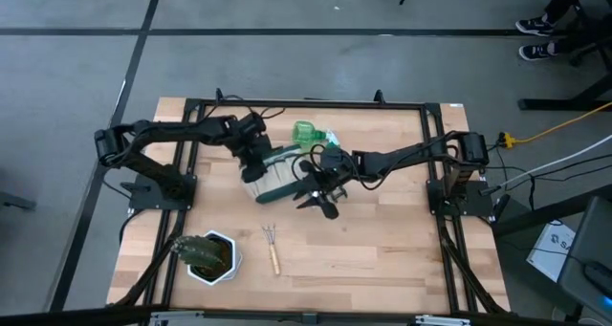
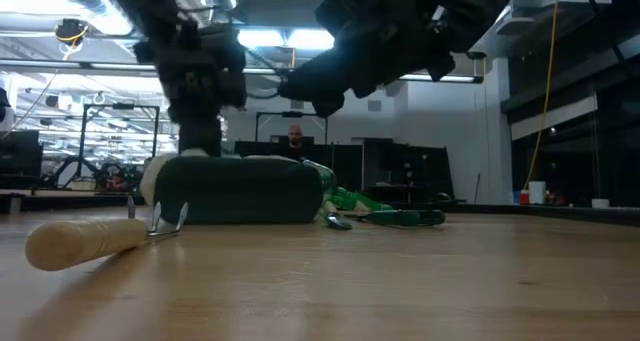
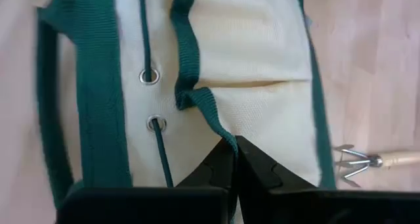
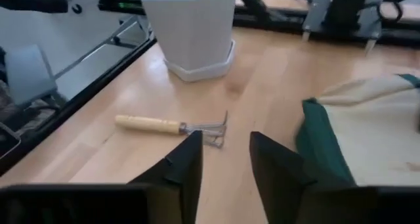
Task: Pick & Place Garden tools in Gardening bag
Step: Prepare the white gardening bag
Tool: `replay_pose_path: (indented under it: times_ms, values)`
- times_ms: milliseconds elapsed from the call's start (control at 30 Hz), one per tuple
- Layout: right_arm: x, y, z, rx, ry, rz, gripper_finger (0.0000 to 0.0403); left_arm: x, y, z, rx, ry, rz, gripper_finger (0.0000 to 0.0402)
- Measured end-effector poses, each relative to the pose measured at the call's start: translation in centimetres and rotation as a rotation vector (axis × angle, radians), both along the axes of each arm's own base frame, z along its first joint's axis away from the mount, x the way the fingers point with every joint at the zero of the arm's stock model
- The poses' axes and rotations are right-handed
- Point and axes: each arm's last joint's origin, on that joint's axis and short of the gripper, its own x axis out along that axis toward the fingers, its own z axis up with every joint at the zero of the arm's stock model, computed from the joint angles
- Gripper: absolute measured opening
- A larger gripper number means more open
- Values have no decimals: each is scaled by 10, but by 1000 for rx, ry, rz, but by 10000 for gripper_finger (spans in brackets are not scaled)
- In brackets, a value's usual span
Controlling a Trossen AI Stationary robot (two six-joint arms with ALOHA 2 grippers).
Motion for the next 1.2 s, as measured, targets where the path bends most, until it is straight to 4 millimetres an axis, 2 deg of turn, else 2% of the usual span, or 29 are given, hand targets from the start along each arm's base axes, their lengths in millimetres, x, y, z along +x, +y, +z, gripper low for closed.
replay_pose_path:
  times_ms: [167, 333, 500, 800, 933, 1100, 1200]
  values:
    - [9, -2, -8, 2, -72, -8, 97, 10, -2, 28, 120, 37, -45, 3]
    - [18, -11, -28, 27, -99, -55, 84, 20, -13, 43, 194, 33, -89, 3]
    - [22, -28, -55, -16, -46, -199, 83, 26, -30, 45, 264, 51, -132, 3]
    - [33, -51, -85, 79, 46, -260, 83, 33, -51, 45, 455, 99, -139, 3]
    - [43, -56, -87, 53, 38, -304, 82, 36, -64, 45, 489, 83, -189, 3]
    - [51, -63, -79, -87, -22, -406, 82, 40, -84, 47, 516, 56, -228, 3]
    - [55, -67, -74, -112, -48, -428, 82, 41, -95, 46, 511, 52, -243, 3]
